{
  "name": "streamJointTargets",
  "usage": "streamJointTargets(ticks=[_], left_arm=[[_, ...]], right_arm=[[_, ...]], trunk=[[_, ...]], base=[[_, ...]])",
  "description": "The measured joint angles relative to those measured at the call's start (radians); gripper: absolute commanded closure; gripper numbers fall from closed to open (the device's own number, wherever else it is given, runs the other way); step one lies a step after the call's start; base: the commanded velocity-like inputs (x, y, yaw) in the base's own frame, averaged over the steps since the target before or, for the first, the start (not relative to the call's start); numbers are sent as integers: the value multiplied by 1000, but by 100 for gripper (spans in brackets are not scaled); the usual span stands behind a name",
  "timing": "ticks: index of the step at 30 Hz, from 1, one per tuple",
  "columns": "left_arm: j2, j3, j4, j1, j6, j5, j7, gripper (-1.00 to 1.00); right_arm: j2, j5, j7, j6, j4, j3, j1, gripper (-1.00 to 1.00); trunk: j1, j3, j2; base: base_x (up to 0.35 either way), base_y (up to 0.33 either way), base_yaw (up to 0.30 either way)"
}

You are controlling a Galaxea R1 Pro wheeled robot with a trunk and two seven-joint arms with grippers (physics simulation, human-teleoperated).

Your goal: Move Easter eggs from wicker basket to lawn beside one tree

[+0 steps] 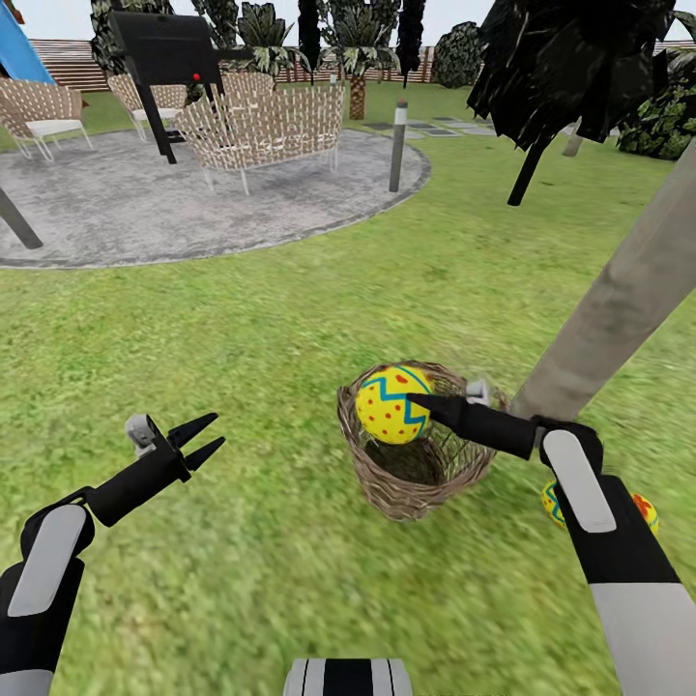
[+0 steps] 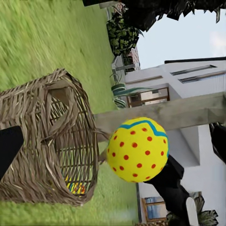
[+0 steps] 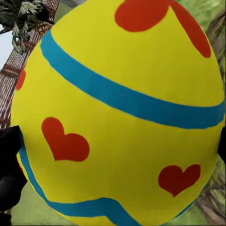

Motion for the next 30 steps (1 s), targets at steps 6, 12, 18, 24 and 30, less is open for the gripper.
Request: streamJointTargets(ticks=[6, 12, 18, 24, 30], left_arm=[[0, 0, 0, 0, -2, -1, 0, -100], [0, 0, 1, 0, -2, -1, 1, -100], [0, 0, 0, 0, -2, -2, 1, -100], [-1, 0, 1, 0, -2, -1, 1, -100], [-1, -1, 2, 0, -2, -3, 1, -100]], right_arm=[[1, 2, 27, -2, 3, 0, 11, 100], [0, 2, 29, -3, 4, -3, 12, 100], [0, 1, 30, -2, 5, -52, 12, 100], [1, 2, 29, -2, 4, -55, 12, 100], [0, 2, 71, -2, 3, -57, 23, 100]], trunk=[[0, 0, 0], [0, 0, 0], [0, 0, 0], [0, 0, 0], [0, 2, 0]], base=[[-246, 0, 0], [-338, 0, 0], [-338, 0, 0], [-147, 0, 0], [-1, 0, -244]])
